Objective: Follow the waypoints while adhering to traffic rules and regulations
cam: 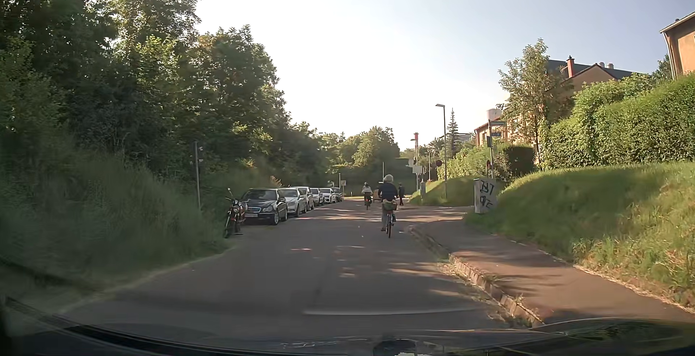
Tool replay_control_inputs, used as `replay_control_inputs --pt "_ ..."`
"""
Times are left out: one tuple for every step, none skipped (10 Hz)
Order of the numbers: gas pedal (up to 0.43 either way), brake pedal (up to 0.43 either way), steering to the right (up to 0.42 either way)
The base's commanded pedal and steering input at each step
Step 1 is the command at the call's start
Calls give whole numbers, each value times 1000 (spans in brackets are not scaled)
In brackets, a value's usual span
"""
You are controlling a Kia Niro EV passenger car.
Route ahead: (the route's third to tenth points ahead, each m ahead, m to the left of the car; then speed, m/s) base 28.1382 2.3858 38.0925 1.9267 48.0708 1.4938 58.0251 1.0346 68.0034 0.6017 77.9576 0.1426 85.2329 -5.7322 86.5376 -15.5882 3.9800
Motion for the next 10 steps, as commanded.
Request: replay_control_inputs --pt "0 0 4" --pt "0 0 4" --pt "0 0 3" --pt "0 0 4" --pt "0 0 3" --pt "0 0 3" --pt "0 0 3" --pt "0 0 3" --pt "0 0 2" --pt "0 0 2"
